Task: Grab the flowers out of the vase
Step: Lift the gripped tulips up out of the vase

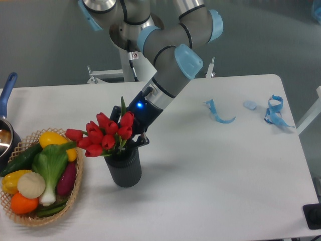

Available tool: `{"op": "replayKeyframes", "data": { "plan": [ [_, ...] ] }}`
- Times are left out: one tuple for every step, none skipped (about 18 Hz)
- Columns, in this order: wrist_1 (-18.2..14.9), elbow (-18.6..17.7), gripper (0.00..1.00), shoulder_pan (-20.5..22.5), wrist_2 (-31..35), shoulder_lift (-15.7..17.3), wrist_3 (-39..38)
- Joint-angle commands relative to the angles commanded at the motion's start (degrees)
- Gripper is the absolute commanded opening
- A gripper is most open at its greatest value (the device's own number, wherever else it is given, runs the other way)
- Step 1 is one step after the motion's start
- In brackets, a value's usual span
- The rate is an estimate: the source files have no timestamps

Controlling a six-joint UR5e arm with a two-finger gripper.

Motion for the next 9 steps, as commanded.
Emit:
{"op": "replayKeyframes", "data": {
  "plan": [
    [0.0, 0.17, 0.27, 0.17, -0.17, 0.09, -0.09],
    [0.0, 0.61, 0.27, 0.44, -0.18, 0.35, -0.7],
    [0.0, 1.23, 0.27, 0.7, -0.18, 0.87, -2.01],
    [-0.09, 1.75, 0.27, 0.97, -0.26, 1.31, -3.85],
    [0.0, 1.93, 0.27, 1.05, -0.26, 2.01, -5.35],
    [0.0, 2.28, 0.27, 1.06, -0.61, 2.63, -6.58],
    [0.0, 2.63, 0.27, 1.14, -1.49, 3.16, -8.07],
    [0.0, 3.25, 0.27, 1.49, -2.28, 3.6, -9.74],
    [0.0, 4.21, 0.27, 1.76, -2.98, 3.86, -11.41]
  ]
}}
